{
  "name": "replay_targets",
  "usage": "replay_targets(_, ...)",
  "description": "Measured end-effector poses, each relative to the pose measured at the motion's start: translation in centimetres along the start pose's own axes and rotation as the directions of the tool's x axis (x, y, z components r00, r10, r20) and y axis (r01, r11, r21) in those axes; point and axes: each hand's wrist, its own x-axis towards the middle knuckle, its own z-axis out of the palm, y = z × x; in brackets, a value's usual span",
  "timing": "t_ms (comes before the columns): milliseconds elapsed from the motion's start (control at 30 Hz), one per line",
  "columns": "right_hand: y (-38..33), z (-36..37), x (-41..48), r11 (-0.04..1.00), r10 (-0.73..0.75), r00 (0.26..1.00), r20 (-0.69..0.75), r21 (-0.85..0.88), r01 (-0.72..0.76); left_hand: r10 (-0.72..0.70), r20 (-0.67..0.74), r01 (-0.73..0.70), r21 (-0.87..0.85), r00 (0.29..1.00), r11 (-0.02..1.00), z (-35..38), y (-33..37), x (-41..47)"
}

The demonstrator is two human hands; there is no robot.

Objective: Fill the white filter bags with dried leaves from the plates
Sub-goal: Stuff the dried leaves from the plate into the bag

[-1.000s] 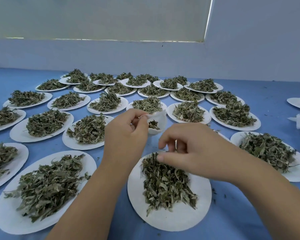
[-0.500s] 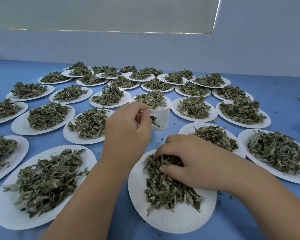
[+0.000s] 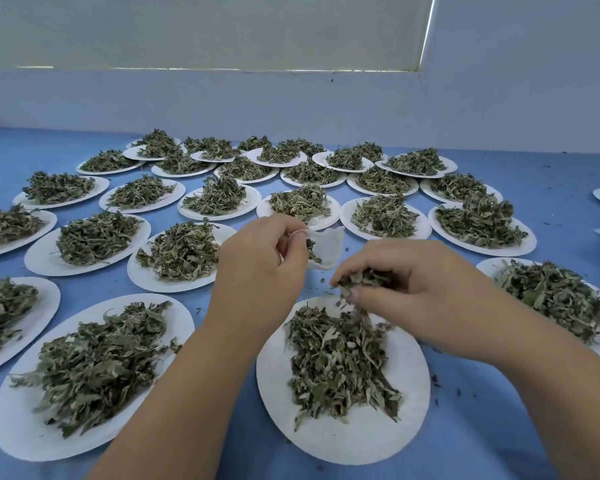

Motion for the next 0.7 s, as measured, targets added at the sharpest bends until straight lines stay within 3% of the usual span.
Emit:
replay_targets(100,-0.3,-0.3,0.0,0.989,-0.013,0.981,-0.192,0.14,0.041,0.045,0.023,-0.045,-0.005,0.999,0.999,0.2,0.1,-0.2)
replay_targets(167,-0.3,0.1,0.3,0.994,0.011,0.964,-0.264,0.111,0.019,0.072,0.034,-0.072,-0.011,0.997,0.997,0.4,0.4,-0.3)
replay_targets(367,0.1,2.4,1.2,0.96,0.136,0.946,-0.295,-0.198,-0.2,0.014,0.125,-0.003,-0.09,0.992,0.996,0.9,0.9,-0.6)
replay_targets(567,-0.1,2.6,1.3,0.92,0.081,0.926,-0.368,-0.331,-0.212,-0.018,0.147,0.036,-0.114,0.989,0.993,1.0,1.2,-0.7)
replay_targets(700,-0.1,2.6,1.4,0.907,0.105,0.937,-0.335,-0.353,-0.228,-0.003,0.15,0.019,-0.101,0.989,0.995,1.1,1.2,-0.7)
